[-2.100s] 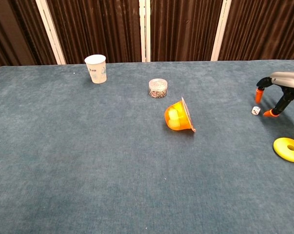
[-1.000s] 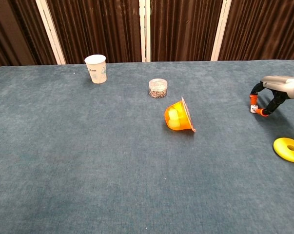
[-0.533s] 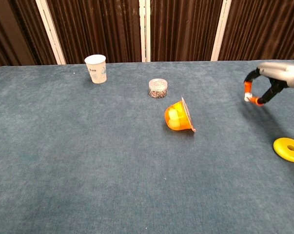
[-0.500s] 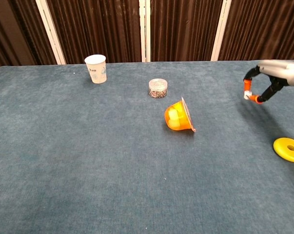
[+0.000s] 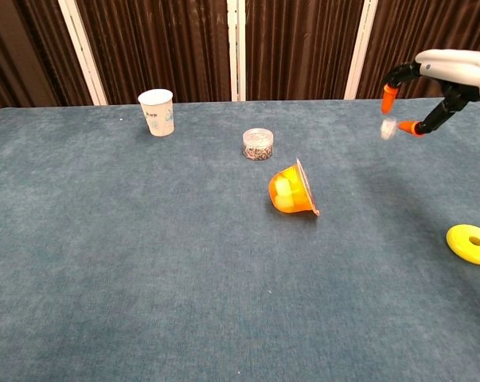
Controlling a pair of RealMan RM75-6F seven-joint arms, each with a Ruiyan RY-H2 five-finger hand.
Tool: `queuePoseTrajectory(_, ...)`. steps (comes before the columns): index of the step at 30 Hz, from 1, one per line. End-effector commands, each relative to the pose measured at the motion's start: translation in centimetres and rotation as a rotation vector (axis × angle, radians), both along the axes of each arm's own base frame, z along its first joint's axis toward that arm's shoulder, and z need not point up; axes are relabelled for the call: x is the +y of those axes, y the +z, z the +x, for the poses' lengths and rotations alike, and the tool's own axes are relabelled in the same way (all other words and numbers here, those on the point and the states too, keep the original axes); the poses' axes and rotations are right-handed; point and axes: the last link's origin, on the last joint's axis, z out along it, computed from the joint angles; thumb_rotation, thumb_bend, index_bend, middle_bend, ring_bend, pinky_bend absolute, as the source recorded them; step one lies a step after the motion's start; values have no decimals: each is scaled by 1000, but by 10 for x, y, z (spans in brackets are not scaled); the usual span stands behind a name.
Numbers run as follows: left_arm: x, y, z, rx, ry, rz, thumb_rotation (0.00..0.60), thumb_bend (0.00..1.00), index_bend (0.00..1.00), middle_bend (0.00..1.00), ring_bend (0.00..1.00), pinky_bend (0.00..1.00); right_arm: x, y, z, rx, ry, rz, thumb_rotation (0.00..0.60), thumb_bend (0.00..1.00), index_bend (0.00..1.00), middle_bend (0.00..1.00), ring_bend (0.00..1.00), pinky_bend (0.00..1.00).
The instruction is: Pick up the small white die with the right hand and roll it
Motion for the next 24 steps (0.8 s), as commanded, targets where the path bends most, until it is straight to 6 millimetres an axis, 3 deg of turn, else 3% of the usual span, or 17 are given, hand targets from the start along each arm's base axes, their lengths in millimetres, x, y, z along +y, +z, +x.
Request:
queuePoseTrajectory(1,0,0,0,0,0,0,600,60,0,0,0,0,4,3,-1,2,-12,1,600,293,305,51,0,0)
queuePoseTrajectory(9,-2,-1,2,0,-5,-5,600,60,0,0,0,0,15,12,-6,-7,-20,-19,600,293,284,32,0,0)
queuePoseTrajectory(17,-1,-2,1,0,1,-19,600,60,0,0,0,0,43,24,-27,-21,-23,-50,600,240,266,15,0,0)
queuePoseTrajectory(24,-3,-5,4,-12,-13,-32,600,59,0,0,0,0,88,41,-61,-26,-32,-102,600,206,216,0,0,0)
